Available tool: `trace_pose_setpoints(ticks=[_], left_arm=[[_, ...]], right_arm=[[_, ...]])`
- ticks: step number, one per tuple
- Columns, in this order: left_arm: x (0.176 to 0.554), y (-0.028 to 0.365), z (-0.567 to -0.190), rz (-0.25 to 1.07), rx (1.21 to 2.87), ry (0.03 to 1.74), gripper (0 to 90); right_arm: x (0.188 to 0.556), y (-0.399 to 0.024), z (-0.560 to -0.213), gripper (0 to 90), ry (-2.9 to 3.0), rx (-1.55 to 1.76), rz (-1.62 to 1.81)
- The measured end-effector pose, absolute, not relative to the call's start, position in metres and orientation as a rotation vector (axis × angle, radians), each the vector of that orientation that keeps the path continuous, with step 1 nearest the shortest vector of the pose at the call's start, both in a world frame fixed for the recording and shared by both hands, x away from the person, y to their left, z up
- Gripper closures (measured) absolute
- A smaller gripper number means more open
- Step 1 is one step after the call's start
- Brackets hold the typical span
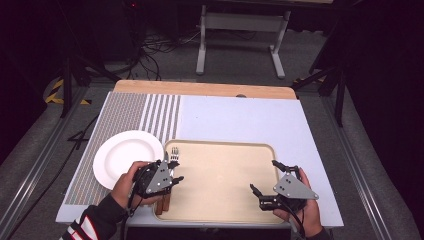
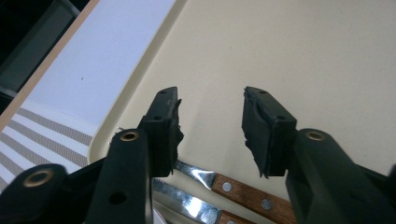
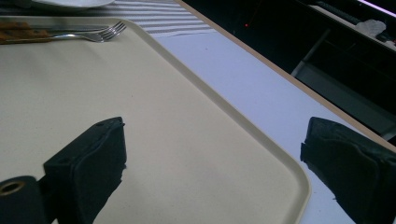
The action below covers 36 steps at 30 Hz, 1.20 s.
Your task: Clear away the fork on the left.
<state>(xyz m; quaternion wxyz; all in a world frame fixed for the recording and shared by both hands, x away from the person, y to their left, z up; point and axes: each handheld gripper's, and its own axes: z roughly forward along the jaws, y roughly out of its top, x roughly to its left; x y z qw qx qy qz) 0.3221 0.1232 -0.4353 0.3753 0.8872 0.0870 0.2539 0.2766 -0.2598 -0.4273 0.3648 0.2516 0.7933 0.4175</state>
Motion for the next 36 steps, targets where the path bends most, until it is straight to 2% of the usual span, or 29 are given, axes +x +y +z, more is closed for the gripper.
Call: trace_pose_setpoints(ticks=[7,10,12,18,26,36], left_arm=[[0.318,0.127,-0.433,0.639,2.223,0.217,44.7],[0.317,0.128,-0.433,0.627,2.205,0.222,35.5],[0.315,0.129,-0.432,0.620,2.186,0.219,33.9],[0.312,0.130,-0.432,0.614,2.169,0.242,21.7],[0.309,0.137,-0.430,0.633,2.111,0.265,14.1],[0.304,0.145,-0.428,0.637,2.083,0.267,10.4]], right_arm=[[0.276,-0.260,-0.427,7.0,2.035,0.647,1.081],[0.276,-0.260,-0.427,7.0,2.035,0.648,1.083],[0.276,-0.260,-0.427,7.0,2.035,0.648,1.084],[0.276,-0.259,-0.427,7.0,2.035,0.648,1.094],[0.275,-0.259,-0.426,7.0,2.027,0.647,1.114],[0.273,-0.260,-0.424,6.9,2.004,0.650,1.132]])
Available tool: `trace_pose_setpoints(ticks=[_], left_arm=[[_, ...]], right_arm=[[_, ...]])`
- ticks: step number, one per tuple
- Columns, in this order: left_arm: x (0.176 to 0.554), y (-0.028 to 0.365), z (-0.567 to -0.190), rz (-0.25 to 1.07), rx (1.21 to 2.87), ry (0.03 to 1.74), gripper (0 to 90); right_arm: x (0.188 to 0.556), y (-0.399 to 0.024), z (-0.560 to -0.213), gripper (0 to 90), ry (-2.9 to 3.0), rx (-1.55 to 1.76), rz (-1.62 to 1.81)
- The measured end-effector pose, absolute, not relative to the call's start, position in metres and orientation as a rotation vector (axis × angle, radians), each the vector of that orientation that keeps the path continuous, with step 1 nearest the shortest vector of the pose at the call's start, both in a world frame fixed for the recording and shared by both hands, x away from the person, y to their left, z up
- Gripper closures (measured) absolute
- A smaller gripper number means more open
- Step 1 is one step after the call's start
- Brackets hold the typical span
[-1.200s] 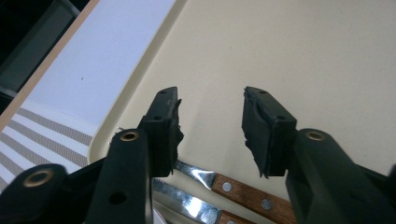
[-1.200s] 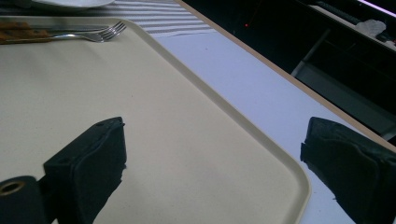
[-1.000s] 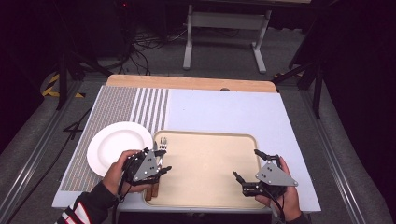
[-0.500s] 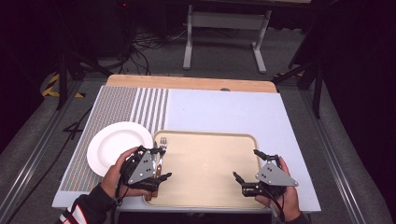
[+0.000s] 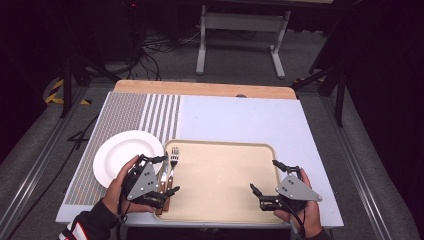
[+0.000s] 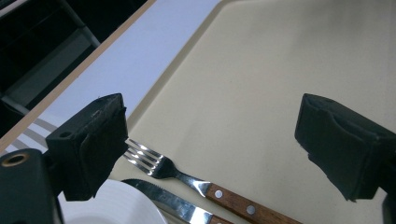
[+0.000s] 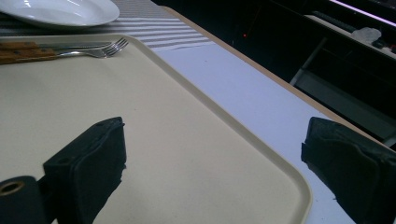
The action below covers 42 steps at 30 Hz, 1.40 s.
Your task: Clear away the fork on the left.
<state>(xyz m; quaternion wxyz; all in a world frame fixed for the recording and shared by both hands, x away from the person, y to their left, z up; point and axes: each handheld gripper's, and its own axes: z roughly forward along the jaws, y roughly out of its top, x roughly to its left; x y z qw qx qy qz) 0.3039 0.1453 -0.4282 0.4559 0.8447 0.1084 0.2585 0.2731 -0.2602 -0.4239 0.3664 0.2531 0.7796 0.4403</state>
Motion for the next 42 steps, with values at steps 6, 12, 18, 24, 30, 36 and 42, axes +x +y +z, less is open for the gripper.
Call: trace_pose_setpoints(ticks=[6,12,18,24,30,36,42], left_arm=[[0.301,0.148,-0.428,0.648,2.081,0.265,9.6],[0.299,0.153,-0.427,0.661,2.080,0.266,9.1],[0.295,0.159,-0.427,0.681,2.086,0.278,8.8],[0.292,0.169,-0.427,0.700,2.077,0.300,8.2],[0.289,0.176,-0.429,0.723,2.091,0.304,7.6],[0.288,0.181,-0.432,0.736,2.107,0.302,7.4],[0.288,0.187,-0.437,0.739,2.109,0.309,7.3]], right_arm=[[0.272,-0.261,-0.422,6.9,1.990,0.651,1.143],[0.270,-0.263,-0.421,6.7,1.984,0.650,1.150],[0.267,-0.264,-0.421,6.6,1.974,0.650,1.152],[0.266,-0.267,-0.420,6.6,1.956,0.658,1.154],[0.265,-0.268,-0.420,6.6,1.948,0.661,1.159],[0.265,-0.269,-0.421,6.6,1.943,0.668,1.165],[0.265,-0.270,-0.422,6.6,1.939,0.675,1.166]])
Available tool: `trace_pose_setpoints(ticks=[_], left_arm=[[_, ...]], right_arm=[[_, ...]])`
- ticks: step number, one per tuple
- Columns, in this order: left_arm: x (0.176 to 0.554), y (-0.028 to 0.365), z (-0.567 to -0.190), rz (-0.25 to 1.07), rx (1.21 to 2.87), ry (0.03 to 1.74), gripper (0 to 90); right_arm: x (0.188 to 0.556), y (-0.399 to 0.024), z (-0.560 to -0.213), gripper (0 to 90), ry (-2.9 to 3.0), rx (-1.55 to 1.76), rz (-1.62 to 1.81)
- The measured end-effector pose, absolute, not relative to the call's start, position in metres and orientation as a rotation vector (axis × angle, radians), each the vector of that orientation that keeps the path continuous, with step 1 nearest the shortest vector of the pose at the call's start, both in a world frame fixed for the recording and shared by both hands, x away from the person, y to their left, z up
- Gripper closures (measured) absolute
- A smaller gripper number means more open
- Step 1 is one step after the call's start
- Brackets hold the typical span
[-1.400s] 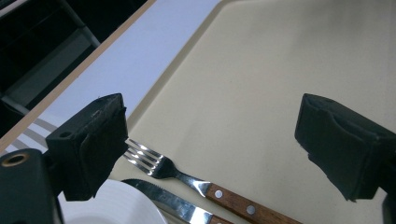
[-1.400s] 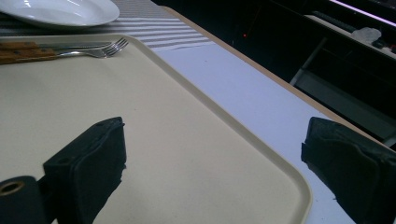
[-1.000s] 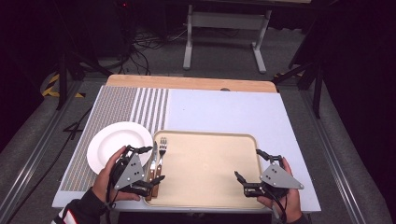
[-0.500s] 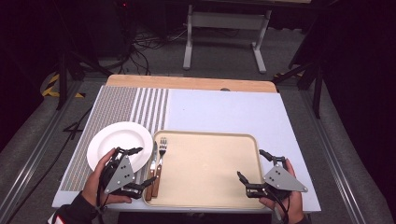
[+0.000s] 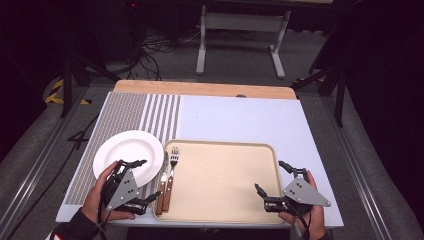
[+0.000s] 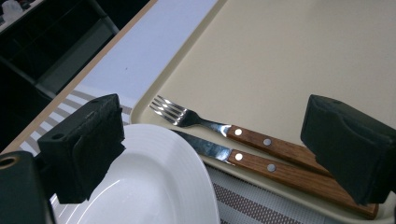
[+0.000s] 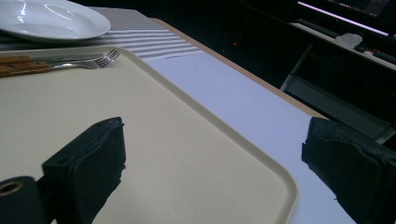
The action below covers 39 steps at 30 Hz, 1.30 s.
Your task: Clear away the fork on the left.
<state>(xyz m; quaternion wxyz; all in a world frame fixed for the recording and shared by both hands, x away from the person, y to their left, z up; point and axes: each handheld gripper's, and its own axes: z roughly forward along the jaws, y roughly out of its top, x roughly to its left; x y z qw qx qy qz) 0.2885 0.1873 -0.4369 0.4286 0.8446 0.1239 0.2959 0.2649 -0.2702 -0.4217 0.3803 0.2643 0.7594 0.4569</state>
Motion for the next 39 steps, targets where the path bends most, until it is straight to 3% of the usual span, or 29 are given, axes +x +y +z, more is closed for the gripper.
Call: trace_pose_setpoints(ticks=[24,39], left_arm=[[0.287,0.223,-0.457,0.717,2.121,0.424,8.0],[0.289,0.241,-0.473,0.750,2.238,0.468,6.6]], right_arm=[[0.272,-0.268,-0.428,6.6,1.950,0.702,1.175],[0.283,-0.260,-0.429,6.5,1.975,0.672,1.193]])
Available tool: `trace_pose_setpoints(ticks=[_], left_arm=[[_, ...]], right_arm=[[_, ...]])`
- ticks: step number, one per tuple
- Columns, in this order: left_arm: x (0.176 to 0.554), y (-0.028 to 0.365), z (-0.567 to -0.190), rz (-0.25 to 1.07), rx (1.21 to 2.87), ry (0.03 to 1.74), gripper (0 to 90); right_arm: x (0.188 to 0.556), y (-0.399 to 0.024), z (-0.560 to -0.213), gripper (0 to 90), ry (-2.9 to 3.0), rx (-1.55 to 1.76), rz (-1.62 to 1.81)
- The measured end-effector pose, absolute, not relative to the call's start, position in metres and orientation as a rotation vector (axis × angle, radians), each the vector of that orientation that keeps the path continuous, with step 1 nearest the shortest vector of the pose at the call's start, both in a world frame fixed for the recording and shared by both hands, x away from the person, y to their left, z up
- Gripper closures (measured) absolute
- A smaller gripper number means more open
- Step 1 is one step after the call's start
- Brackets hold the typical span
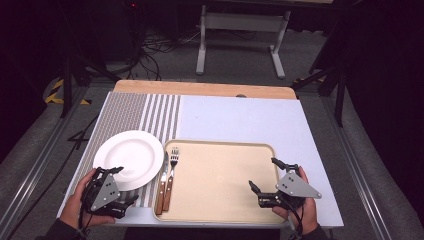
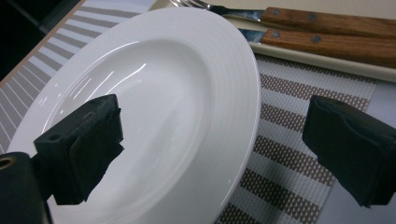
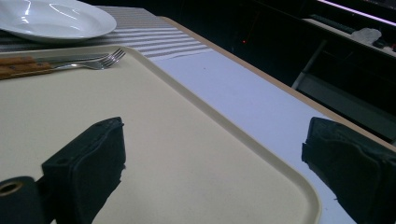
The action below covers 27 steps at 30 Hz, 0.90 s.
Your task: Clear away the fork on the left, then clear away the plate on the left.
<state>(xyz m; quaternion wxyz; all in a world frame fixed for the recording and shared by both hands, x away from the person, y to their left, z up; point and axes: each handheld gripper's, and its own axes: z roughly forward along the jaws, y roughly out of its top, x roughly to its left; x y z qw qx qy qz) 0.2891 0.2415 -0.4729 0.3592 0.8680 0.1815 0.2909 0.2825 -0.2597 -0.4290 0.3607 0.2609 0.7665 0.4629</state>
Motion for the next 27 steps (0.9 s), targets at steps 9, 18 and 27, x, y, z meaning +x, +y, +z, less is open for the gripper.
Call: trace_pose_setpoints(ticks=[9,18,27], left_arm=[[0.288,0.253,-0.477,0.770,2.257,0.511,7.5],[0.290,0.265,-0.481,0.790,2.271,0.538,9.9],[0.294,0.271,-0.484,0.804,2.297,0.538,15.9]], right_arm=[[0.286,-0.257,-0.427,6.5,1.983,0.646,1.200],[0.288,-0.254,-0.428,6.5,1.992,0.642,1.199],[0.287,-0.255,-0.429,6.5,1.993,0.644,1.200]])
